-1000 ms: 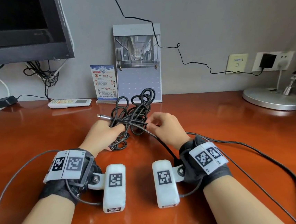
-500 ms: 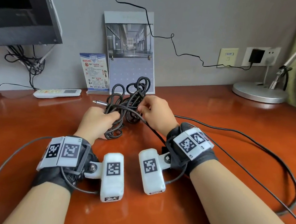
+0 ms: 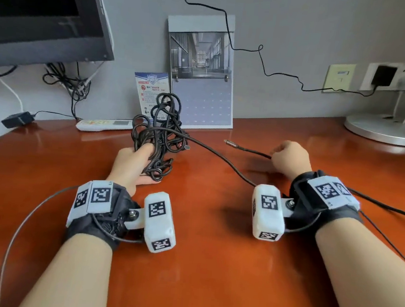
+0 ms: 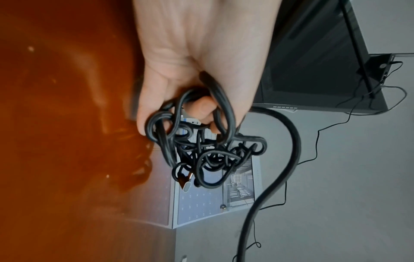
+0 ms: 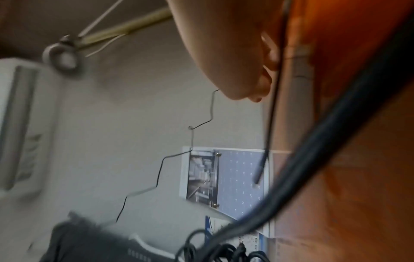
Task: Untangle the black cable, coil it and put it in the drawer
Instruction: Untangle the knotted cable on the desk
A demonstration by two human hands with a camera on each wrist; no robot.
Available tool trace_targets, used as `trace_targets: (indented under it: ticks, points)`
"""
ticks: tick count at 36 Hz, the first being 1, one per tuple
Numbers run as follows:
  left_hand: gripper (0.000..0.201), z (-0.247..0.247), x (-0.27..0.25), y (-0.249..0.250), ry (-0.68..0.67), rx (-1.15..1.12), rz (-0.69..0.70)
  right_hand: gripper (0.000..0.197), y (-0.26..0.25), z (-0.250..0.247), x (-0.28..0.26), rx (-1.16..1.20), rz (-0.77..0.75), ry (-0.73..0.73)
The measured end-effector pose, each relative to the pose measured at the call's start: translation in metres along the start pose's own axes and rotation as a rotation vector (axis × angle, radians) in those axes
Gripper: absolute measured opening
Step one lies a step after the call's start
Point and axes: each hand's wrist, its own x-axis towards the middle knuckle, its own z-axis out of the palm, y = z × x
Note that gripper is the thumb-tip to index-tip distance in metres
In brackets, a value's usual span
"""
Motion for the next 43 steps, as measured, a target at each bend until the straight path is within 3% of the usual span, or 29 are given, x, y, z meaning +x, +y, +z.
trace_targets:
  ticks: [4, 9, 11, 14, 16, 19, 24, 26, 30, 32, 35, 37, 43]
  points:
    - [0.022, 0.001, -0.003, 0.0, -0.005, 0.008, -0.001, 0.035, -0.026, -0.011, -0.01, -0.06, -0.178, -0.042]
    - [0.027, -0.001, -0.003, 0.0, -0.001, -0.03, -0.004, 0.046, -0.063, -0.027, -0.054, -0.114, -0.473, -0.388]
    - [0.023, -0.002, -0.003, -0.001, -0.001, -0.038, -0.009, 0.034, -0.068, -0.026, -0.062, -0.251, -0.561, -0.498]
    - [0.015, -0.001, -0.003, -0.001, 0.021, -0.033, -0.008, 0.02, -0.071, -0.024, -0.062, -0.43, -0.572, -0.525]
    - [0.009, 0.001, -0.003, 0.001, 0.046, -0.004, 0.014, 0.022, -0.07, -0.027, -0.056, -0.56, -0.529, -0.425]
    - [0.007, 0.003, -0.005, 0.003, 0.055, 0.034, 0.07, 0.022, -0.068, -0.034, -0.037, -0.682, -0.422, -0.15]
    - [0.016, 0.009, -0.01, 0.006, -0.125, 0.184, 0.116, 0.022, -0.069, -0.051, -0.003, -0.695, -0.359, 0.198]
    - [0.019, 0.014, -0.014, 0.008, -0.218, 0.238, 0.126, 0.02, -0.068, -0.057, 0.005, -0.745, -0.347, 0.224]
    - [0.022, 0.021, -0.018, 0.009, -0.339, 0.32, 0.16, 0.019, -0.062, -0.055, 0.013, -0.831, -0.27, -0.127]
    - [0.017, 0.022, -0.017, 0.007, -0.352, 0.341, 0.175, 0.023, -0.06, -0.046, 0.01, -0.823, -0.324, -0.266]
    - [0.024, 0.022, -0.017, 0.007, -0.365, 0.371, 0.201, 0.039, -0.06, -0.031, -0.012, -0.638, -0.495, -0.303]
    - [0.018, 0.022, -0.019, 0.009, -0.364, 0.383, 0.222, 0.04, -0.061, -0.026, -0.028, -0.506, -0.56, -0.349]
    - [0.017, 0.025, -0.019, 0.007, -0.351, 0.495, 0.276, 0.022, -0.073, -0.02, -0.044, -0.659, -0.581, -0.42]
